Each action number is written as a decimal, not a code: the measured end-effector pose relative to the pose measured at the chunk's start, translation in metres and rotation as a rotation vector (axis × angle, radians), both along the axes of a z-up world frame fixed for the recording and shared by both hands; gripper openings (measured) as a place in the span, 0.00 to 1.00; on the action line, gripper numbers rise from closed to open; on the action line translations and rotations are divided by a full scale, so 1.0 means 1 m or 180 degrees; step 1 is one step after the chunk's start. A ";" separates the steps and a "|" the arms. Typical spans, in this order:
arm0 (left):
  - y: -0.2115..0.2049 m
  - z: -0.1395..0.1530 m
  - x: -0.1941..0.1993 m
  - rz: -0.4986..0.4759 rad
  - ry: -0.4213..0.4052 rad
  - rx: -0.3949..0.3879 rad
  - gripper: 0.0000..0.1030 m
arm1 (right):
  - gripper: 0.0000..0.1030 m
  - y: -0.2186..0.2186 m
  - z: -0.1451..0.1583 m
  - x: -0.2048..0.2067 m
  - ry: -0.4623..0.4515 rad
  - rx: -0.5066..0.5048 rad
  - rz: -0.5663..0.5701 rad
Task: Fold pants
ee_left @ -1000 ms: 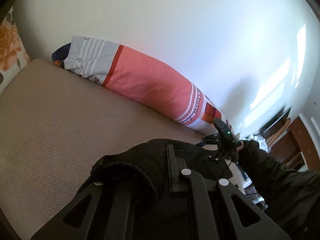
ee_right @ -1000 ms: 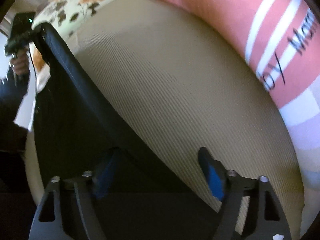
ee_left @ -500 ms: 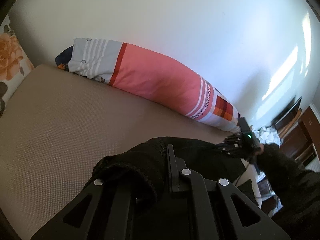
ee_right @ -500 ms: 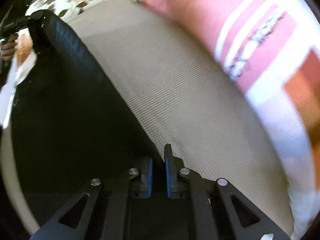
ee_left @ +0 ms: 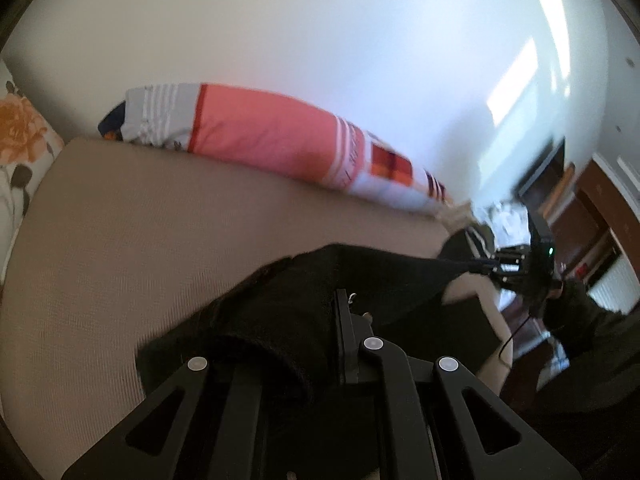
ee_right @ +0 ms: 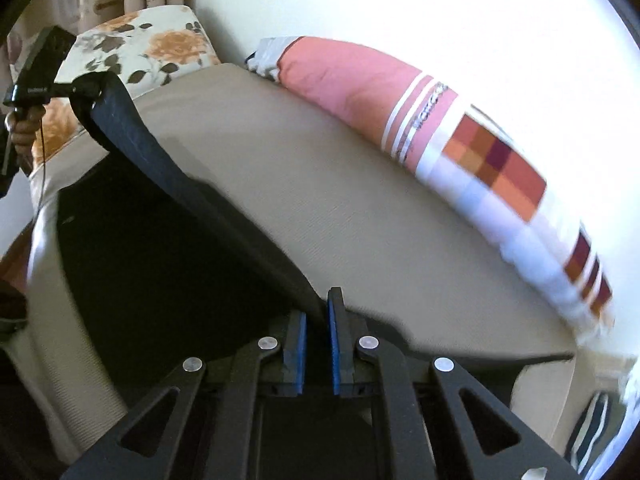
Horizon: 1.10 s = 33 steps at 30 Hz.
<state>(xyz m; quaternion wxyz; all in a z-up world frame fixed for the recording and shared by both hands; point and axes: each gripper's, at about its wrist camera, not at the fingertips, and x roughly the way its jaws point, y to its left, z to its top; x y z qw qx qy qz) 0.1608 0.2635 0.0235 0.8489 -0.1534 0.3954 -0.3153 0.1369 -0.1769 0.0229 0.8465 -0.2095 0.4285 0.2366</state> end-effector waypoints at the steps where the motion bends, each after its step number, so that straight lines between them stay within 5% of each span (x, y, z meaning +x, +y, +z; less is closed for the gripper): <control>1: 0.001 -0.006 -0.016 -0.0031 0.0057 0.0022 0.10 | 0.07 0.000 -0.007 -0.016 0.0068 0.0027 -0.0019; 7: -0.001 -0.049 -0.064 -0.0132 0.0411 0.0305 0.12 | 0.06 0.004 -0.070 -0.079 0.0559 0.0092 -0.0110; 12: 0.004 -0.085 -0.081 -0.0038 0.0712 0.0492 0.17 | 0.06 0.016 -0.115 -0.089 0.0818 0.0052 -0.0116; 20: 0.002 -0.093 -0.102 0.0127 0.0876 0.0813 0.28 | 0.08 0.022 -0.129 -0.086 0.0845 0.0091 -0.0226; 22: 0.001 -0.087 -0.106 0.0154 0.0873 0.0956 0.36 | 0.09 0.021 -0.130 -0.088 0.0809 0.0077 -0.0213; 24: 0.004 -0.083 -0.110 0.0328 0.0867 0.1294 0.73 | 0.09 0.020 -0.130 -0.090 0.0780 0.0069 -0.0210; 25: 0.007 -0.079 -0.112 0.0374 0.0825 0.1333 0.73 | 0.09 0.020 -0.130 -0.091 0.0772 0.0083 -0.0214; 29: 0.027 -0.068 -0.124 0.0671 0.1000 0.0912 0.73 | 0.10 0.019 -0.129 -0.090 0.0735 0.0117 -0.0214; 33: 0.038 -0.063 -0.135 0.0984 0.1423 0.0104 0.73 | 0.10 0.018 -0.129 -0.089 0.0722 0.0179 -0.0225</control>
